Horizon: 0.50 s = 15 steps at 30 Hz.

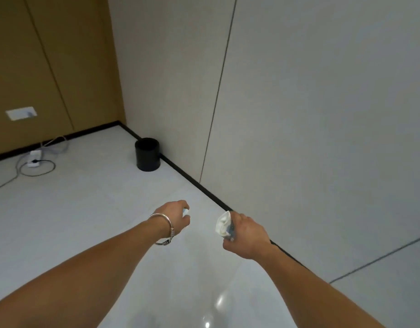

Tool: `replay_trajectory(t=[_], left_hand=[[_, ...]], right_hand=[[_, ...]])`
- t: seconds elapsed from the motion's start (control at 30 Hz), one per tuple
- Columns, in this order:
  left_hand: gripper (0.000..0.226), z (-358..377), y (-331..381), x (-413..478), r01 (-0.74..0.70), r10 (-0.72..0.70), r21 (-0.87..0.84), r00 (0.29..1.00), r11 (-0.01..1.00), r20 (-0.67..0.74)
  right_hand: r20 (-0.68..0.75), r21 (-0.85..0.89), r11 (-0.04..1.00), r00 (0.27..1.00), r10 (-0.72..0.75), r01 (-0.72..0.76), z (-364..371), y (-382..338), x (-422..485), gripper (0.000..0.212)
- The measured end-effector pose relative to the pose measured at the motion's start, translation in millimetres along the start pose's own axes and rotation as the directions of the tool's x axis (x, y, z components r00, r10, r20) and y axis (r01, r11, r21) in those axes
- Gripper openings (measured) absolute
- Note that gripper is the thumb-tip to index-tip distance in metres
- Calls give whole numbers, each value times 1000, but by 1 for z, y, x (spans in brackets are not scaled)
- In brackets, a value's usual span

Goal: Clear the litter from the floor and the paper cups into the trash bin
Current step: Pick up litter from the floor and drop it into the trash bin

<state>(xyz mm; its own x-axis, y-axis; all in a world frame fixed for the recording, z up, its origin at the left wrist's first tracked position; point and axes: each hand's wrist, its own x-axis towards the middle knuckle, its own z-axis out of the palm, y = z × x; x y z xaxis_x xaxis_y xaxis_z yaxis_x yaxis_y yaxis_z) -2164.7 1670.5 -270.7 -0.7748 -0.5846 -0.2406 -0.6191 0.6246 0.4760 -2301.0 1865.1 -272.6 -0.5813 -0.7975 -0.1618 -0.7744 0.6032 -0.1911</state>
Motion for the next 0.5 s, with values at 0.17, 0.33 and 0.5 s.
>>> replay_trajectory(t=[0.17,0.33,0.5], left_hand=[[39,-32,-83,22,135,-136,-33,990,990,-25],[40,-58,-144,73,227,-227,-29,974,973,4],[40,-112,-195,160,303,-302,11,953,953,-36]], right_hand=[[55,-18,983,982,-181,182,12,-77,86,68],[162,-63,947,939,-303,316,35,-124,181,70],[197,-33,938,922,-333,345,42,-159,305,72]])
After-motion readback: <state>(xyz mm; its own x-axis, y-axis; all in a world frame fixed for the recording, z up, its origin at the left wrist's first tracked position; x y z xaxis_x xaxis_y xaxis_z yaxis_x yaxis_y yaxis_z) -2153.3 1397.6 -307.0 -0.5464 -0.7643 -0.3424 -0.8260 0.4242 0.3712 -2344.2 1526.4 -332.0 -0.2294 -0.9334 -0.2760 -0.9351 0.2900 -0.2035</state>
